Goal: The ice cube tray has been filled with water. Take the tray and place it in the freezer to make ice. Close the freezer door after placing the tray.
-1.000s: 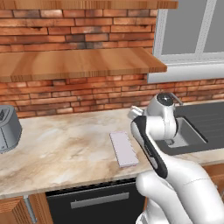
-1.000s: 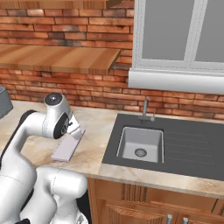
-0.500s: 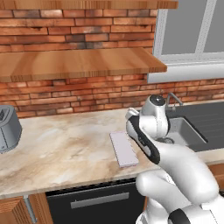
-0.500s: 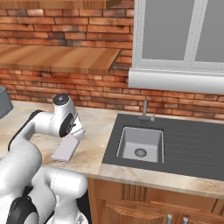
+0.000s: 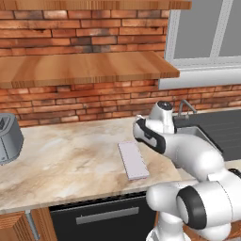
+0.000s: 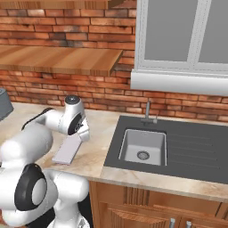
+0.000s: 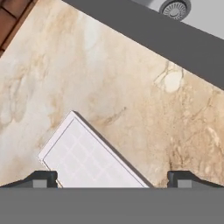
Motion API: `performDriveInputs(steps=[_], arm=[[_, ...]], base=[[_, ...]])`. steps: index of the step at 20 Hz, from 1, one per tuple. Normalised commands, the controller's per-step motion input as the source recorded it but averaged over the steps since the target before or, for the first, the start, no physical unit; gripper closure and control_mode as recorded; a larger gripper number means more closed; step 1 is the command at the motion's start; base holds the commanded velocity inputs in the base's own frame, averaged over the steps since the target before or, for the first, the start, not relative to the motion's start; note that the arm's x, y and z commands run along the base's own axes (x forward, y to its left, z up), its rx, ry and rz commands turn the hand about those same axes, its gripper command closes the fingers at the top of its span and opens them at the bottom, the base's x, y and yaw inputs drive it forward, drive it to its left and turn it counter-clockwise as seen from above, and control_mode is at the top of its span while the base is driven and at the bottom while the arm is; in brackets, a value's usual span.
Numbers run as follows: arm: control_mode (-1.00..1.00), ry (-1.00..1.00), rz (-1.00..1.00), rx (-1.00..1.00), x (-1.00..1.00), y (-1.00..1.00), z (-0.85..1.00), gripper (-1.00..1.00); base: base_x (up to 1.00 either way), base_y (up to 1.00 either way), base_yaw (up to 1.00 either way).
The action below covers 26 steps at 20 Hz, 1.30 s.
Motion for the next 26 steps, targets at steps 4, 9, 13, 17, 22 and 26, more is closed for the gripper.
performDriveInputs(steps=[4, 9, 13, 17, 22, 26], arm=[[-1.0, 0.04, 0.0, 0.0, 0.42, 0.0, -0.24, -1.0], [-1.0, 0.0, 0.0, 0.0, 0.3, 0.0, -0.29, -1.0], [-1.0, 0.0, 0.0, 0.0, 0.31, 0.0, -0.34, -1.0], [-1.0, 0.0, 0.0, 0.0, 0.28, 0.0, -0.34, -1.0], [-1.0, 0.0, 0.0, 0.0, 0.26, 0.0, -0.27, -1.0], [-1.0, 0.0, 0.0, 0.0, 0.24, 0.0, -0.27, -1.0]], base=[[0.0, 0.0, 0.0], [0.0, 0.0, 0.0], [0.0, 0.0, 0.0], [0.0, 0.0, 0.0], [0.0, 0.0, 0.0], [0.0, 0.0, 0.0]])
